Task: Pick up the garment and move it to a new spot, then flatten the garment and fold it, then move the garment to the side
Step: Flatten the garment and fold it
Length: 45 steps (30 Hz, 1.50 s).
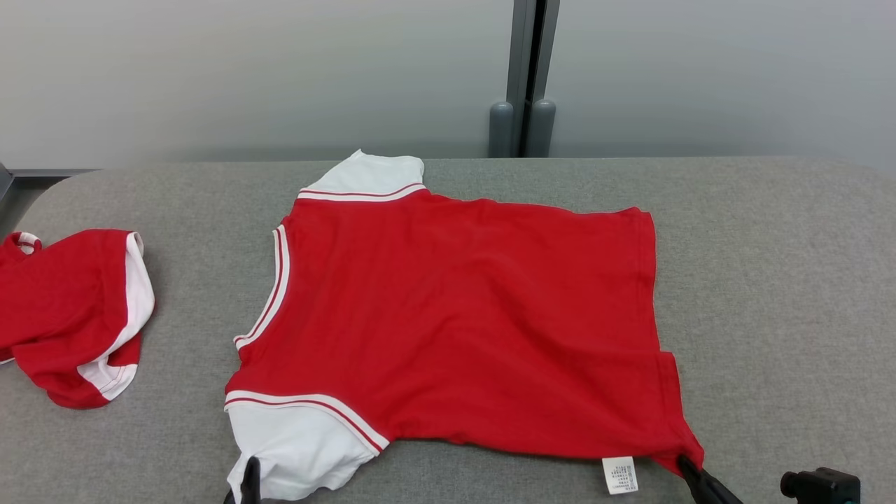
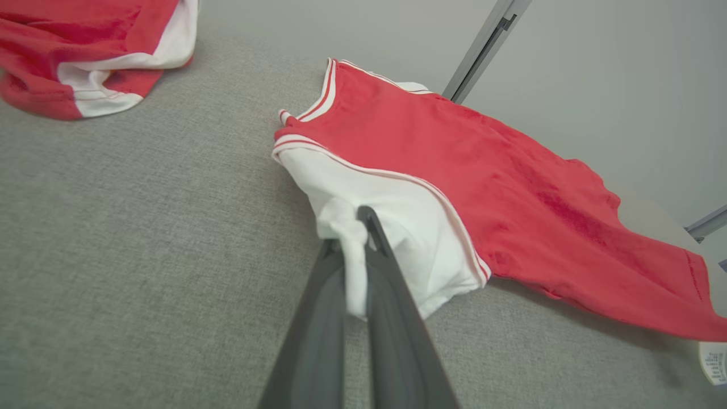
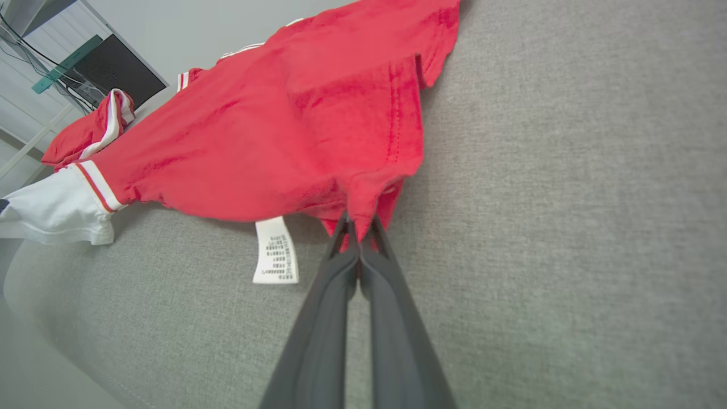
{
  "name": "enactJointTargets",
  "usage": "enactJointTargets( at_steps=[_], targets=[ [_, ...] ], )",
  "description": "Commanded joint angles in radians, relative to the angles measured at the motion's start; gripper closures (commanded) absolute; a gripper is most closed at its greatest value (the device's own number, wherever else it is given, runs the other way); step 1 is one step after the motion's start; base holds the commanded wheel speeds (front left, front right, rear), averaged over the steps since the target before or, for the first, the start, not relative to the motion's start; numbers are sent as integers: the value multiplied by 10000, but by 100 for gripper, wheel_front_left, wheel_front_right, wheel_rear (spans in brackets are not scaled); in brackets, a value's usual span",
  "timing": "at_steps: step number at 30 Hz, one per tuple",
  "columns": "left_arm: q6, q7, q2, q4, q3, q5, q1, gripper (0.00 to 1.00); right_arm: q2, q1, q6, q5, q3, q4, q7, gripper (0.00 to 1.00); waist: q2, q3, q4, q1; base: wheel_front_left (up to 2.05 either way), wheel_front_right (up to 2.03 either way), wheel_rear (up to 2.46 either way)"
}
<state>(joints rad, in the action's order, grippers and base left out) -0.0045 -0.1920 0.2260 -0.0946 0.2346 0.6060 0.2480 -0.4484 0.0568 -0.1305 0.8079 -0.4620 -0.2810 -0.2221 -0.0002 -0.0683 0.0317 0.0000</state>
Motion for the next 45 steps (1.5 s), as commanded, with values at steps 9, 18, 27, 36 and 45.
enactJointTargets(
  at_steps=[9, 18, 27, 36, 45],
  targets=[
    [-173, 250, 316, 278, 9, -7, -823, 100, 129, -416, -6, 104, 320, 259, 419, 100, 2, -213, -156, 0, 0, 0, 0],
    [-582, 819, 973, -194, -5, -192, -2835, 100, 139, -1483, -7, 245, 185, 177, 691, 100, 2, -659, -330, 0, 0, 0, 0],
    [-971, 1136, 1190, -2142, 350, -391, -5398, 100, 286, -3122, -6, 484, -269, -526, 761, 100, 2, -1198, -589, 0, 0, 0, 0],
    [-1201, 1169, 1366, -4738, 987, -623, -7622, 100, 644, -4751, -6, 461, -732, -1772, 392, 100, 2, -1966, -855, 0, 0, 0, 0],
    [-1248, -97, 1124, -6723, 1516, -1031, -8272, 0, 783, -4927, -6, 586, -1258, -2549, -260, 0, 2, -1849, -884, 0, 0, 0, 0]
  ],
)
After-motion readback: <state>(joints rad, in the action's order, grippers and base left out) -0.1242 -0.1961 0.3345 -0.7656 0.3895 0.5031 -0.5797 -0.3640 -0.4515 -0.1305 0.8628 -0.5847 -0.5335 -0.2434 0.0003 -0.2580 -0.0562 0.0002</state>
